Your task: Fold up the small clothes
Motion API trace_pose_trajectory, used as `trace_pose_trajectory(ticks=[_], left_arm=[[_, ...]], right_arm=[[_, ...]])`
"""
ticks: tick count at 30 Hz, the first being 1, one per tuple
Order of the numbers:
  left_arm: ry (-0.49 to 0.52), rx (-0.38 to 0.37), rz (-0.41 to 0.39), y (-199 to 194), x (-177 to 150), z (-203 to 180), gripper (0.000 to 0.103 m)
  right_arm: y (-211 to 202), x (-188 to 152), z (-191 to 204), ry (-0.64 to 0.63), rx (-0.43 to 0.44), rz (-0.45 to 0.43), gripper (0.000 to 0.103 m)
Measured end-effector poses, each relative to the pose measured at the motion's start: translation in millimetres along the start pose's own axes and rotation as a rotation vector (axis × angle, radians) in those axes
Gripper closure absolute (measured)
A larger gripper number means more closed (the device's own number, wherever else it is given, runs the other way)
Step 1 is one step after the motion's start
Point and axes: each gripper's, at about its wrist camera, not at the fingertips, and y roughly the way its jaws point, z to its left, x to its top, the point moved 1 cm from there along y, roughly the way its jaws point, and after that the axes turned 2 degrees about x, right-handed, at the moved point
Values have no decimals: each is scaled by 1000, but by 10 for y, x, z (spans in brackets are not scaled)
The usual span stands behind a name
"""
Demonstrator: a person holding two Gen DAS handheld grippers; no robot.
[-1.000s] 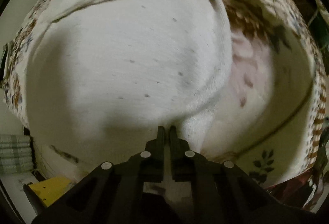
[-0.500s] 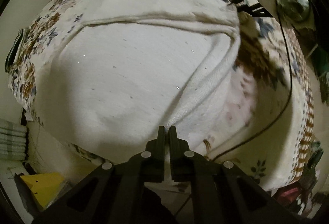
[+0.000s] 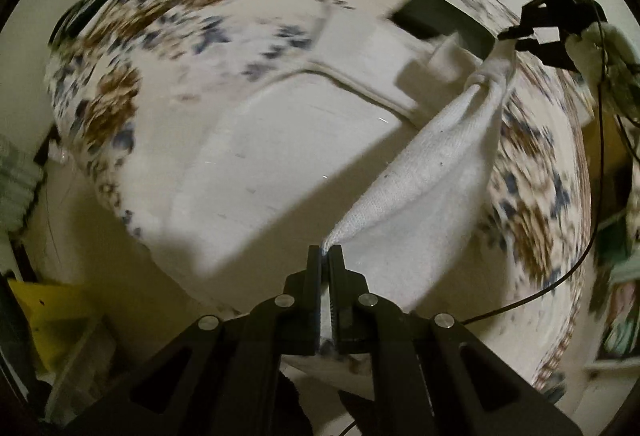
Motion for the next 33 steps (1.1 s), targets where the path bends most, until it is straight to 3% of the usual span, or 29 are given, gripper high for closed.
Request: trace_pose_trajectory(ticks=[5,9,15,19,21,23,25,28,32,33], left_arm=[[-78,-17,24,199,279,650,101],[-117,-29,75,545,408,1122,101],[-158,-66,157,950,450,1578,101],[-159,-44,194,1160,469,1853,103],[-171,-97,218,1234,501,2014,103],[-178,-126,211,1200,543,2121,103],[-171,-170,210,1146,569,2154,101],[-135,-201,228,1063,559,2133,93],[-106,-243,242,981,486,2008,50],[-98,-251,243,992,483,1961,48]], right_arm=[[786,328,1168,-83,-100,22,93],[1547,528,1845,-125,-189,50,94],[2392,589,2343,-157,-331,84,94],[2636,589,2430,-152,-397,78,93],[2641,556,2417,-137,-379,94,87],[2529,420,2379,-142,-316,123,80],[2339,176,2309,-159,-284,128,60],[2039,-364,2104,-187,-270,133,53],[1770,-1248,1630,-153,-278,166,52],[1763,-1407,1542,-138,-280,173,52]])
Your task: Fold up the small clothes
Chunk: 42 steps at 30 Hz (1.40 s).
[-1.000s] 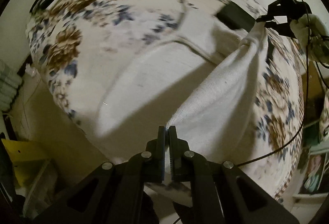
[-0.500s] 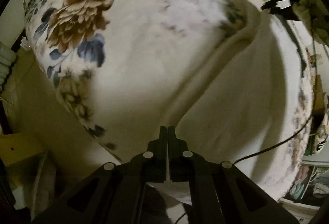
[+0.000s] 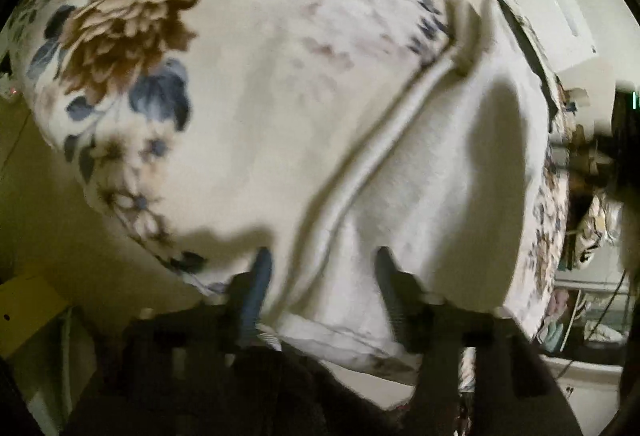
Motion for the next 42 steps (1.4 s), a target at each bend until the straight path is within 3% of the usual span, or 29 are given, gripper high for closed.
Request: trace_pose_trajectory(ticks=[2,5,7,8,16,26,27,28,32,36,39,42], left_arm=[[35,6,31,101,-28,-114,48],[115,81,59,322,-118,-287,52],[174,133,62,443,-159,-370,95],[194,164,71,485,-182,-400,101],[115,204,-47,-94,-291,-191,102],[191,208,-36,-207,-52,-57,102],[195,207,-35,-191,-38,-70,102],[200,205,-32,-190,-44,-79,102],[201,173,-24,-286,-72,-100,102],[221,162,-23,-373,-114,-110,102],[211,162,-19,-355,-86,-46,102],[229,206,11,-151,-47,69,101]], right_arm=[[181,-543,-244,78,38,49,52],[463,-1165,-522,193,106,106,52],[627,-1453,-640,246,108,115,52],[708,-1645,-711,280,127,117,52],[994,-2334,-803,399,227,102,52],[1390,-2613,-628,486,309,72,53],[1425,-2638,-626,499,303,67,71],[1438,-2672,-633,518,294,70,99],[1333,-2930,-560,553,270,41,99],[1095,-3115,-518,534,310,30,100],[1029,-3209,-372,514,351,72,100],[1071,-3096,-310,467,282,115,100]])
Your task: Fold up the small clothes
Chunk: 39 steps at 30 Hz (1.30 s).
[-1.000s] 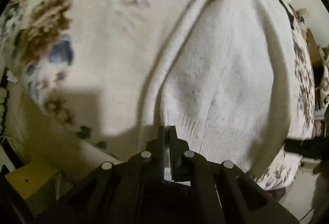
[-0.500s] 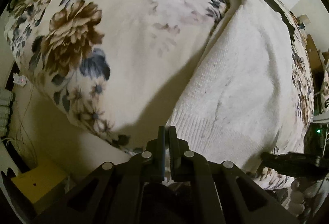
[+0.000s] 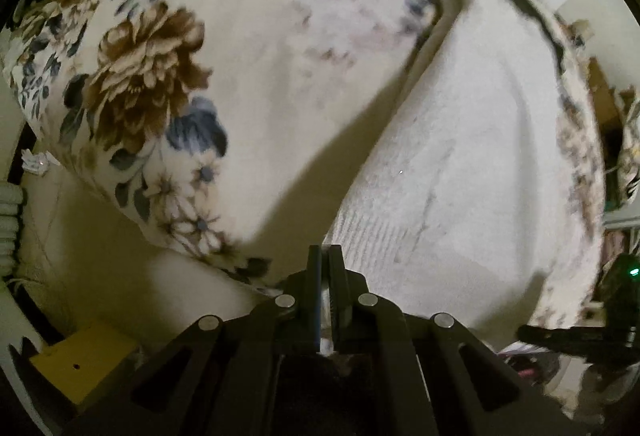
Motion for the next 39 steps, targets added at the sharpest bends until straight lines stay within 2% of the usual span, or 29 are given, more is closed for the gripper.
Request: trace_pose_trajectory(ticks=[2,3,5,7,8,10,12,14,17,21,23,24,26,29,30,33,36,39], left_arm=[[-3,5,55,262,-6,81,101],[4,-5,90,379,1,98,100],[2,21,130,469,39,126,101],[-15,-44,122,391,72,158,100],[-24,-62,109,324,84,176,99],[-28,-109,89,232,102,195,90],[-25,-155,73,210,128,192,62],[-22,-167,65,254,179,169,52],[-11,-217,50,370,319,21,51],[11,-221,71,526,396,-235,52],[21,-215,63,463,377,-328,52],[30,-206,50,392,378,-367,52],[51,-197,15,198,426,-461,52],[58,-227,-44,-81,704,-610,51],[58,-238,-59,-133,818,-671,51],[63,-287,-120,-210,1375,-998,41],[72,-310,-167,-202,1865,-1211,41],[91,-322,-192,-50,2360,-1571,41]], right_arm=[[147,50,-32,11,-48,16,100],[256,92,-71,23,-60,26,100],[384,171,-122,24,-63,48,99],[405,243,-145,28,-76,61,94],[350,228,-158,30,-39,47,90],[262,205,-169,34,36,18,54],[192,248,-243,43,77,-2,48],[204,265,-301,62,95,-3,48],[256,390,-409,99,103,-17,48],[390,473,-418,119,96,-26,48],[395,513,-422,112,75,-31,58],[407,502,-384,91,51,-7,70],[361,484,-305,60,20,14,71],[51,519,-260,22,-23,-6,64],[-127,575,-253,21,-13,-33,57],[-614,851,-204,61,43,-141,52],[-1036,1311,-98,87,122,-252,42],[-1342,1886,62,94,169,-345,42]])
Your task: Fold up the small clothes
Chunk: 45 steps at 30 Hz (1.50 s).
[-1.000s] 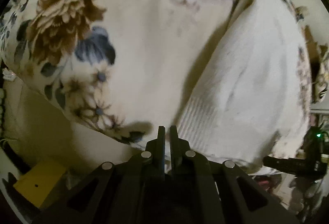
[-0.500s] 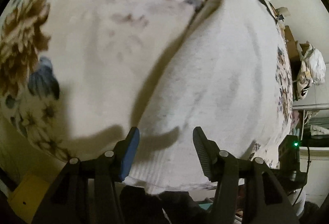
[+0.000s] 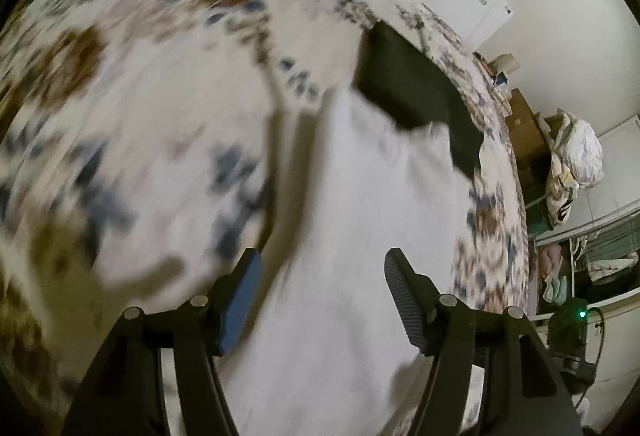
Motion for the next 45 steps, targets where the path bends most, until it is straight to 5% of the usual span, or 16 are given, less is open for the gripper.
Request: trace_pose_trajectory(ticks=[7,8,9,10,16,23,30,39,45], left_arm=[[15,81,64,949,686,-102,43],[17,98,62,1010,712,-79,50],[16,97,49,1053,729,-65,94],[9,86,48,1052,738,-58,97],[-73,97,-51,633,751,147,97],[-149,43,80,879,832,419,92],[-97,-3,91,240,342,514,53],[-39,59,370,-224,-1208,922,53],[12,110,439,-55,-1917,1004,53]], right_arm=[[353,1244,407,0,63,-27,42],[417,1406,423,-1,55,-24,42],[501,1497,461,0,53,-17,42],[564,1619,443,-2,52,-5,42],[824,1897,499,-40,55,37,42],[890,1856,549,-45,59,61,41],[572,1209,338,-54,55,110,36],[573,-586,-398,71,-46,296,36],[827,-1277,-742,133,-73,307,36]])
